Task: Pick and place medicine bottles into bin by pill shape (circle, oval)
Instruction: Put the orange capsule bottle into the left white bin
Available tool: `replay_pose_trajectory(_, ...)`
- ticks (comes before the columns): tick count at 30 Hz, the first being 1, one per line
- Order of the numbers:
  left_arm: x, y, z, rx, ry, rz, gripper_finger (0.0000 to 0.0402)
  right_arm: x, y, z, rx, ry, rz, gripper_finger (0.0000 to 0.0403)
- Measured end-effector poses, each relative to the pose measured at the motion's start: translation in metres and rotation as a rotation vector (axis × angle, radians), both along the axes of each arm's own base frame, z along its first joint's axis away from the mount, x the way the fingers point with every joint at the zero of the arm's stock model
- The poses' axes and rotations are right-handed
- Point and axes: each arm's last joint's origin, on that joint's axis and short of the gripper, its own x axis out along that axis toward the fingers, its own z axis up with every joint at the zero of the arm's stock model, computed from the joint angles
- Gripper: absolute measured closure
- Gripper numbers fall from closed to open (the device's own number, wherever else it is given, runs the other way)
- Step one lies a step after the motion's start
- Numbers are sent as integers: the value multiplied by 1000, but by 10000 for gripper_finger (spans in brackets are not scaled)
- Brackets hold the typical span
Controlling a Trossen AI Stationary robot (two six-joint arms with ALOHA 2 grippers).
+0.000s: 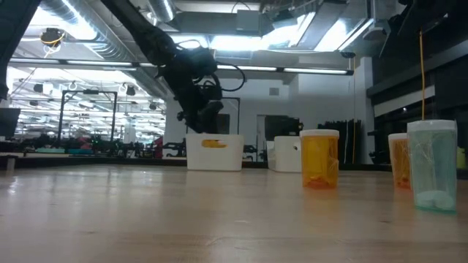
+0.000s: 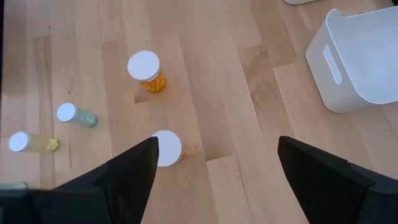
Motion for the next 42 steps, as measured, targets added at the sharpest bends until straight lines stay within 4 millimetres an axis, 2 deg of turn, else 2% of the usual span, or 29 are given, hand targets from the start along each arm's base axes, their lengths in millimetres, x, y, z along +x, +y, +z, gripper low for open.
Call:
replay_pose_trajectory(14, -2, -5, -4, -37, 46, -12, 209, 0, 0, 0, 0, 0, 1, 73)
replay_pose_trajectory(24, 4, -14, -3, -28, 47, -34, 168, 0, 0, 0, 0, 0, 1, 73)
replay_pose_trajectory(35, 6, -11, 2, 23, 53, 6, 136, 0, 0, 0, 0, 0, 0, 73)
replay_pose_trajectory(42, 14, -16, 21, 90, -68, -28, 135, 0, 0, 0, 0, 0, 0, 73)
